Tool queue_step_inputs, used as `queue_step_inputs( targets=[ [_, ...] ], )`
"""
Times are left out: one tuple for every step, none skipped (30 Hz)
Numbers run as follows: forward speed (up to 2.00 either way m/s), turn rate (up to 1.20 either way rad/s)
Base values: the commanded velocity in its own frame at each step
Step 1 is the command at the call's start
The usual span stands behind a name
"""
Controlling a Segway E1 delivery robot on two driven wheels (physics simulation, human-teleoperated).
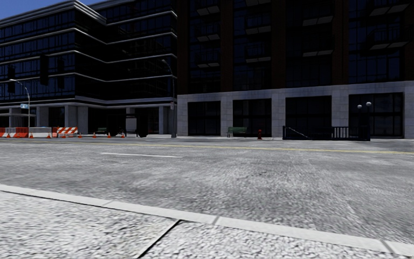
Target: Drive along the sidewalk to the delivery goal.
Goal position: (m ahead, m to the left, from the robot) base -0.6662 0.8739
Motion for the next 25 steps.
queue_step_inputs(
  targets=[
    [0.0,0.0],
    [0.0,0.0],
    [0.0,0.0],
    [0.0,0.0],
    [0.0,0.0],
    [0.0,0.0],
    [0.0,0.0],
    [0.0,0.0],
    [0.0,0.0],
    [0.0,0.0],
    [0.0,0.0],
    [0.0,0.0],
    [0.0,0.0],
    [0.0,0.0],
    [0.0,0.0],
    [0.0,0.0],
    [0.0,0.0],
    [0.0,0.0],
    [0.0,0.0],
    [0.0,0.0],
    [0.0,0.0],
    [0.0,0.0],
    [0.0,0.0],
    [0.0,0.0],
    [0.0,0.0]
  ],
)
